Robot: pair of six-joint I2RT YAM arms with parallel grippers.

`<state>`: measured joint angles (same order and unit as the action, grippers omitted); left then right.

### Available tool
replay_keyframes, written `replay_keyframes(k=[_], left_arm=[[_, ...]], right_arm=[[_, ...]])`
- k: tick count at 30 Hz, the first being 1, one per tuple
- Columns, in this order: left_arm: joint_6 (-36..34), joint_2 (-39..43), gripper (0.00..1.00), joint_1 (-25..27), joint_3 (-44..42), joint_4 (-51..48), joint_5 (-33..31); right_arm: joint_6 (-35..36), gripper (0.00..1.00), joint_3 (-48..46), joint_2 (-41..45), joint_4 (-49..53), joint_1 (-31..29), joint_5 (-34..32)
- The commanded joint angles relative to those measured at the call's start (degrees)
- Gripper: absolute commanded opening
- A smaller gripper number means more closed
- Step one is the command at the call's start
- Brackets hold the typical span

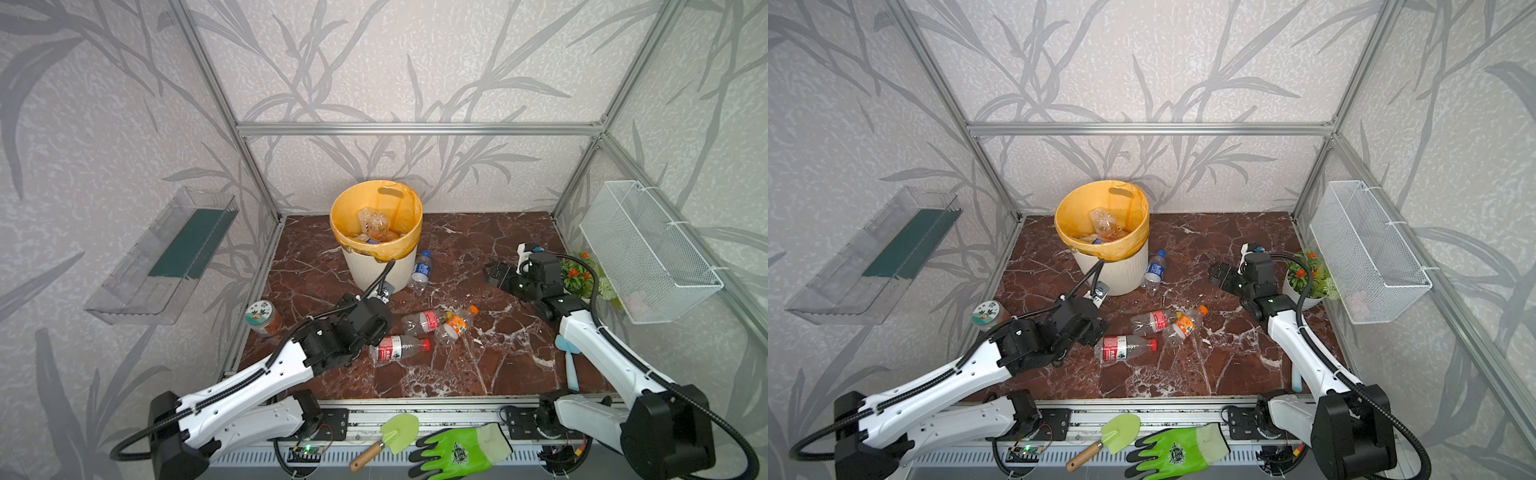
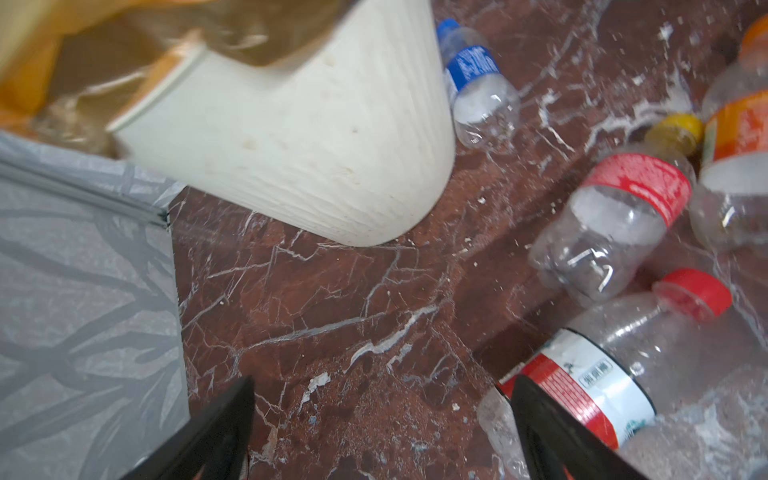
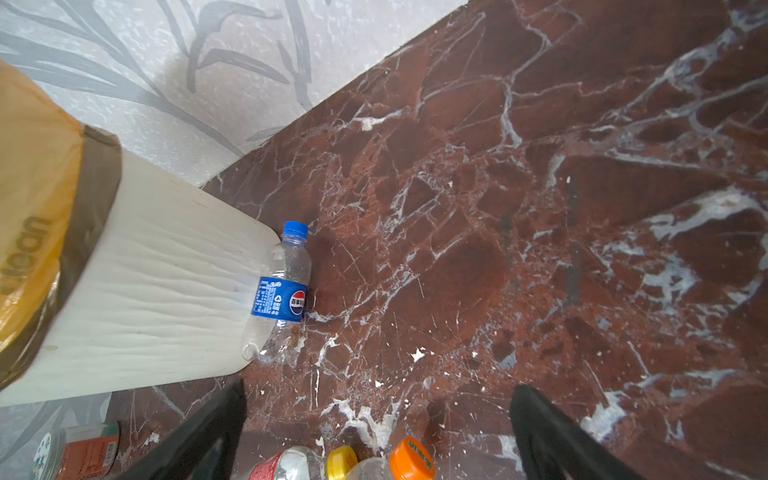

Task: Throw the plastic bottles in the bin
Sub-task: 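Withdraw the right gripper while the left reaches toward the red-capped bottle, then close the left gripper on the red-capped bottle and lift it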

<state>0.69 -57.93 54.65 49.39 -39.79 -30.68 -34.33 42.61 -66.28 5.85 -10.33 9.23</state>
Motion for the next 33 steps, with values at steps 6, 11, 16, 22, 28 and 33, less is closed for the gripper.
replay_keyframes(k=[6, 11, 16, 22, 28, 33], left_arm=[[-7.2, -8.2, 0.95, 6.5, 1.8, -4.0, 6.6], [-8.6, -11.0, 0.94, 8.4, 1.2, -3.6, 12.0], [-10.2, -15.8, 0.90, 8.8, 1.5, -3.1, 16.0], [-11.5, -20.7, 0.88, 8.9, 1.0, -2.0, 16.8], [-12.3, -25.4, 0.84, 8.7, 1.3, 0.3, 16.8], [-12.9, -29.1, 0.76, 8.0, 1.6, 1.7, 18.1]], right_arm=[[-1.8, 0.99, 0.4, 0.5, -2.8, 0.6, 0.1], [-3.7, 0.99, 0.1, -0.2, -3.4, 0.8, 0.6], [-4.4, 0.99, -0.5, -0.8, -4.4, 0.9, 1.3], [-4.3, 0.99, -0.9, -0.8, -4.3, 1.2, 1.4], [-4.4, 0.99, -1.3, -1.3, -4.8, 1.4, 1.9], [-4.4, 0.99, -1.5, -1.3, -5.0, 1.6, 2.2]])
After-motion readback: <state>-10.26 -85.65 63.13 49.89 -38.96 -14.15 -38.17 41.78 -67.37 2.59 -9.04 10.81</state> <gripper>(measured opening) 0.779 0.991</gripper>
